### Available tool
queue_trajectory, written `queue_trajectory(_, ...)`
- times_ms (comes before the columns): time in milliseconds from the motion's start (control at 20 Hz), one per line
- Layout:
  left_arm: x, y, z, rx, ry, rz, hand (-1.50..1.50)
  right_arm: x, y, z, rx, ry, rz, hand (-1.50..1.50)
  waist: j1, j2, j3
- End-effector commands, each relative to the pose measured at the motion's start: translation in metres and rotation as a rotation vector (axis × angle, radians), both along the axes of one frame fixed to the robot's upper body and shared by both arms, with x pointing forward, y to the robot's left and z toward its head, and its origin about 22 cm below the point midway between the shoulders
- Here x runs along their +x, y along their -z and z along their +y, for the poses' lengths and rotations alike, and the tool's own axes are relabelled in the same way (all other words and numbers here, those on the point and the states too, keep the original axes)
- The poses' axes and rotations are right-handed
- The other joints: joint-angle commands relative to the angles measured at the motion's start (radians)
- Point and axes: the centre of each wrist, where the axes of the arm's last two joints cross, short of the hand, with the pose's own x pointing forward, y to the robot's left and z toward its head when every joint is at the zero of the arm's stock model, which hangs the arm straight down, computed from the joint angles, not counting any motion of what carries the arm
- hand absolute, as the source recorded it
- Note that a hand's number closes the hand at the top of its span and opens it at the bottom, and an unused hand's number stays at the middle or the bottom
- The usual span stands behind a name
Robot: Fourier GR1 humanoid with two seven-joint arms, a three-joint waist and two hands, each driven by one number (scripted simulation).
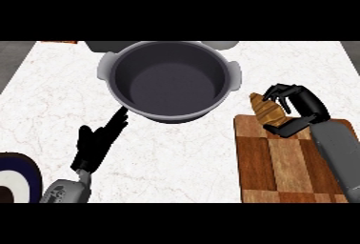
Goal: Pick the croissant from the cutting board and place it in the pot
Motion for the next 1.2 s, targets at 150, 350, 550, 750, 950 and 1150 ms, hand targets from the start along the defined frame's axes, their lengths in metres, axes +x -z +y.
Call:
queue_trajectory(150,0.004,0.004,0.011,0.012,-0.041,0.008,0.00,0.034,-0.053,0.015,-0.101,-0.032,-0.158,1.50,-0.039,-0.011,-0.002)
queue_trajectory(350,-0.016,-0.011,0.012,-0.005,-0.039,0.018,0.00,0.035,-0.058,0.037,-0.167,-0.002,-0.247,1.50,-0.040,-0.016,-0.002)
queue_trajectory(550,-0.023,0.007,0.020,0.002,-0.034,0.012,0.00,0.050,-0.094,0.067,-0.232,0.000,-0.268,1.50,-0.039,-0.015,-0.003)
queue_trajectory(750,-0.002,0.007,0.008,-0.009,-0.046,0.015,0.00,0.055,-0.136,0.116,-0.271,-0.002,-0.288,1.50,-0.048,-0.015,-0.003)
queue_trajectory(950,-0.014,0.014,0.010,0.024,-0.050,0.015,0.00,0.062,-0.176,0.136,-0.349,-0.037,-0.293,1.50,-0.041,-0.014,-0.003)
queue_trajectory(1150,-0.010,0.005,0.008,0.012,-0.027,-0.002,0.00,0.066,-0.201,0.188,-0.439,-0.052,-0.272,1.50,-0.033,-0.013,-0.003)
